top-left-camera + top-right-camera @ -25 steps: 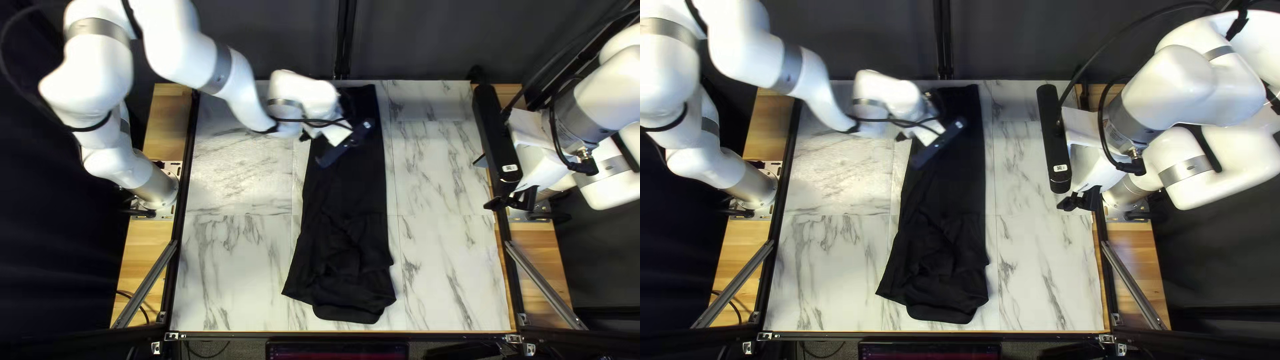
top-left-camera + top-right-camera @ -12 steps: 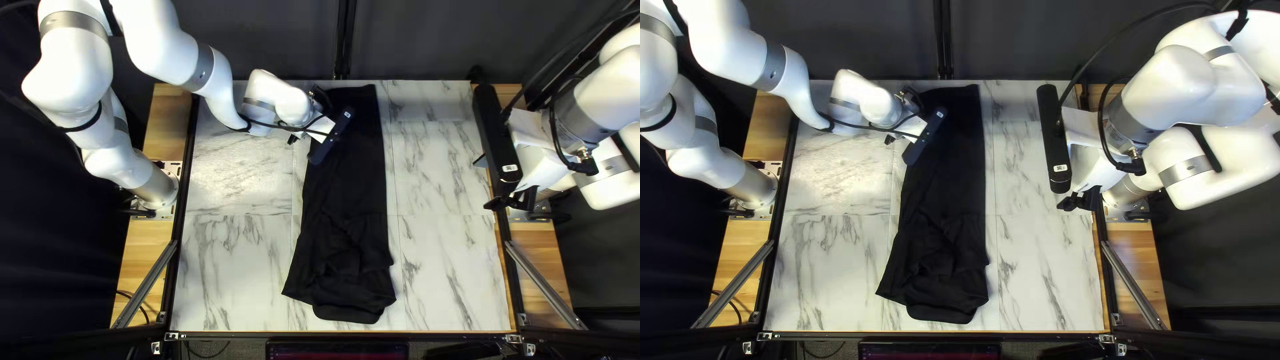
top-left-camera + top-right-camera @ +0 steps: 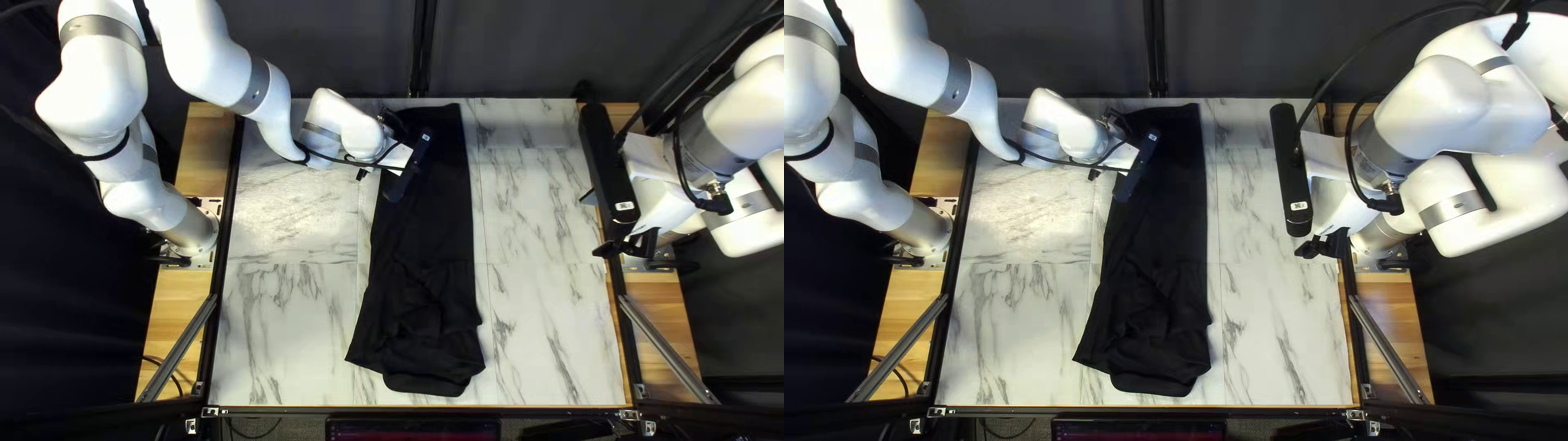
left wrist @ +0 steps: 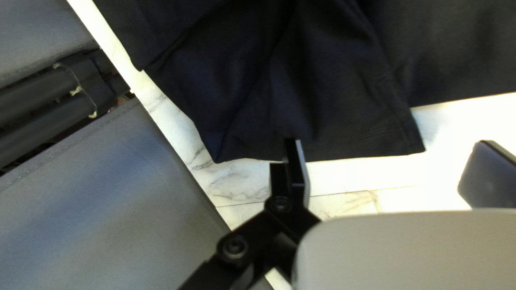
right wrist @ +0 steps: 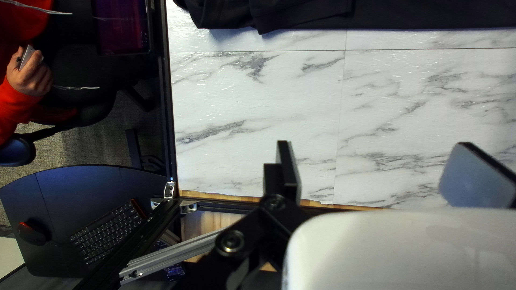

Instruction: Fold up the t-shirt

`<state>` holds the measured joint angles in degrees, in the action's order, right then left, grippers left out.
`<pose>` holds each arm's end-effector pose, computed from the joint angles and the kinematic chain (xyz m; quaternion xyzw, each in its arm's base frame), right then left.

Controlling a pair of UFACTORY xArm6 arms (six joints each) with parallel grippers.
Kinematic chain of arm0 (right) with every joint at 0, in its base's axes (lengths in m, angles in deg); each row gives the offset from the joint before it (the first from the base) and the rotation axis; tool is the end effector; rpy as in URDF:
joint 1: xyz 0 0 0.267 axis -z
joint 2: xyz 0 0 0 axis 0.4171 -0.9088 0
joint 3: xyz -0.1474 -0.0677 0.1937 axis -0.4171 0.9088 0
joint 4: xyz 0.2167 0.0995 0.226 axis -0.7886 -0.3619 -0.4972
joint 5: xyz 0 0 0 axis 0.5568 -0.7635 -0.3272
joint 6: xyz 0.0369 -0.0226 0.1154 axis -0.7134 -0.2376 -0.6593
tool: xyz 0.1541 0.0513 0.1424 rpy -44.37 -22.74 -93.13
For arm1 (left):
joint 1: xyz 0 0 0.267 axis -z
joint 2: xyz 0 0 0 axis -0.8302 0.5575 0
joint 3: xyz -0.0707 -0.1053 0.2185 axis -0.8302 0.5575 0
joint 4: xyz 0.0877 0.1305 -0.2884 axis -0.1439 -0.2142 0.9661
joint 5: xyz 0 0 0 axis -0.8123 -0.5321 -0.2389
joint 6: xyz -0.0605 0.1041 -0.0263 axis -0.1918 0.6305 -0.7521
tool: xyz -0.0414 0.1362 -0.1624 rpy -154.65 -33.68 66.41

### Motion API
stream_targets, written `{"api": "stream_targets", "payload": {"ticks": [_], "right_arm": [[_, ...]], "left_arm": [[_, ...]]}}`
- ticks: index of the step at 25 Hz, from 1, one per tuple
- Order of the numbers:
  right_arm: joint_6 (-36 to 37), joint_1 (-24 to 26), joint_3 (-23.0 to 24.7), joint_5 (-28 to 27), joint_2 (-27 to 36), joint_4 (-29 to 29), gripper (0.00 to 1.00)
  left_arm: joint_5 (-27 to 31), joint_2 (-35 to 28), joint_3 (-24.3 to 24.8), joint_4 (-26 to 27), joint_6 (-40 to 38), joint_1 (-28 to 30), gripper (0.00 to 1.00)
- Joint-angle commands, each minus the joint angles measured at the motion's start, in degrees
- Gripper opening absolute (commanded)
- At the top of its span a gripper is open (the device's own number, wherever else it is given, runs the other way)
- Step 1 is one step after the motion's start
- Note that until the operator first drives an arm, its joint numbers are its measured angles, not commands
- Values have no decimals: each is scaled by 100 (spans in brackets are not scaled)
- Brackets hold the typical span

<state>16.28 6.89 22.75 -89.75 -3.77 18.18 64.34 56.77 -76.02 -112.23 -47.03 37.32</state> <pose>0.3031 0.1180 0.2875 -0.9896 -0.0039 -0.1227 0.0746 0.4268 0.2157 -0.0203 -0.9534 0.2215 0.0189 0.2042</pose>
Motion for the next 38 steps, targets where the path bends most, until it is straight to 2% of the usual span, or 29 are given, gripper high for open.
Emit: {"api": "stream_targets", "payload": {"ticks": [1,7,9,10,11,12,13,14,20,31,38], "right_arm": [[0,0,0,0,0,0,100],[0,0,0,0,0,0,100],[0,0,0,0,0,0,100],[0,0,0,0,0,0,100],[0,0,0,0,0,0,100],[0,0,0,0,0,0,100],[0,0,0,0,0,0,100],[0,0,0,0,0,0,100],[0,0,0,0,0,0,100],[0,0,0,0,0,0,100],[0,0,0,0,0,0,100]], "left_arm": [[35,1,-27,118,78,40,0],[98,-89,-22,219,45,184,0],[133,-43,-109,299,24,259,4],[140,-25,-139,322,22,276,56],[153,50,-234,375,23,304,69],[153,102,-293,405,28,309,79],[148,161,-356,430,34,306,97],[136,207,-405,449,41,295,100],[107,262,-609,407,77,262,100],[-71,440,-866,-455,-796,198,100],[-208,819,-1263,-601,-974,140,100]]}}
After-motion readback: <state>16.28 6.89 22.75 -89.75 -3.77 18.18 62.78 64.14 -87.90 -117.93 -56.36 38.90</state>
